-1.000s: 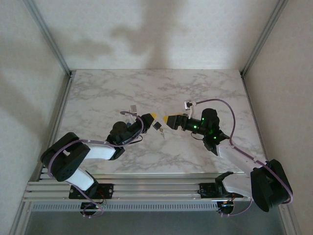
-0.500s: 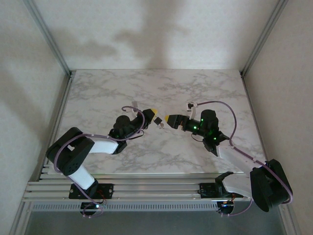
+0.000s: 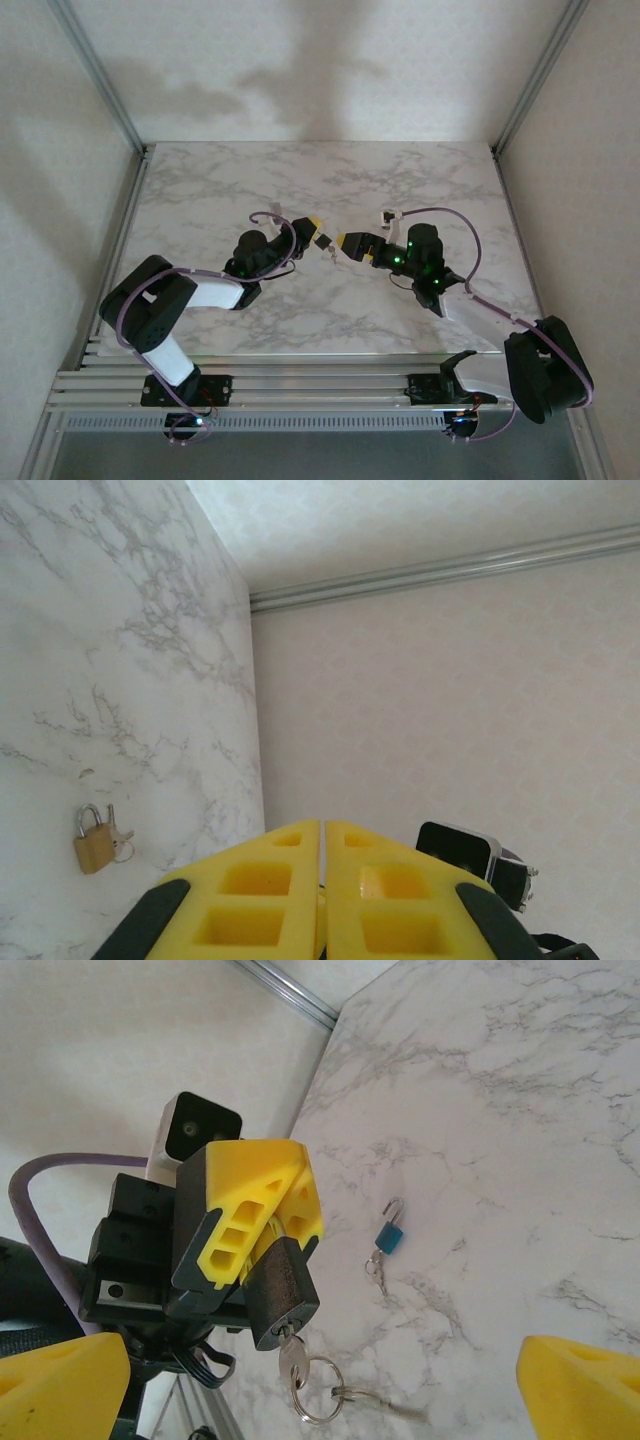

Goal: Lock with the key

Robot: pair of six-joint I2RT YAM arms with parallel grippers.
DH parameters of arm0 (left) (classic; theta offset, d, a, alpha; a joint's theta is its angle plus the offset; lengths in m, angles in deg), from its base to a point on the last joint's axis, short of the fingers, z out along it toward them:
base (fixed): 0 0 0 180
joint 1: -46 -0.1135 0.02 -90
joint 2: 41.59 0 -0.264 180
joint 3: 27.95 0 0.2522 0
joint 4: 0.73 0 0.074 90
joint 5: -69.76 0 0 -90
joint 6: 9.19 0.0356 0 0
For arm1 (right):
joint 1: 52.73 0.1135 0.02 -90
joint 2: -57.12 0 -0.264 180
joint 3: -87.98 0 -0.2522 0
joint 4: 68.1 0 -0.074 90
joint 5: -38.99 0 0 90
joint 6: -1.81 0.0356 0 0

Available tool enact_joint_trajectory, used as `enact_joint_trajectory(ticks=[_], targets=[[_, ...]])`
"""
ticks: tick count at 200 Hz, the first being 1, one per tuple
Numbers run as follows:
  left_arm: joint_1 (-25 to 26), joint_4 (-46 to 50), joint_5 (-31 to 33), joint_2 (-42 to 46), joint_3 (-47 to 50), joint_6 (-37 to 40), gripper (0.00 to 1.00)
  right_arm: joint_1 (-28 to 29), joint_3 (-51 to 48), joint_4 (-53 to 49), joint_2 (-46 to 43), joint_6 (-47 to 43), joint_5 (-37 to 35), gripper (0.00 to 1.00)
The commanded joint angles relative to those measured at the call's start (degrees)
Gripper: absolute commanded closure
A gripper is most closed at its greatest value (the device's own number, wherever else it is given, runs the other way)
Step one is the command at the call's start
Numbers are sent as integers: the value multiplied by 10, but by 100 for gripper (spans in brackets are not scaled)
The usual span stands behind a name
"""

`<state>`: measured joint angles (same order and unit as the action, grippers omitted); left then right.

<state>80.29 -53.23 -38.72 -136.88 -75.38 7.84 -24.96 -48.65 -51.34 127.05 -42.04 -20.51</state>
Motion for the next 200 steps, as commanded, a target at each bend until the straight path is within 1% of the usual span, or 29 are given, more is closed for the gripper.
enact_joint_trajectory(ticks=[1,26,73,127,200], targets=[[-5,-19,-11,-7,-17,-10,100,-4,-6,31,12,15,8,1],[-7,-22,-11,-9,-17,-12,100,-4,-8,39,16,18,12,2],[-7,-32,-9,-14,-11,-20,100,-4,-13,40,11,21,-1,5],[-8,-62,-9,-27,-4,-42,100,-4,-14,58,25,36,13,10],[-8,-74,-6,-31,1,-50,100,-4,-11,101,56,57,52,28]])
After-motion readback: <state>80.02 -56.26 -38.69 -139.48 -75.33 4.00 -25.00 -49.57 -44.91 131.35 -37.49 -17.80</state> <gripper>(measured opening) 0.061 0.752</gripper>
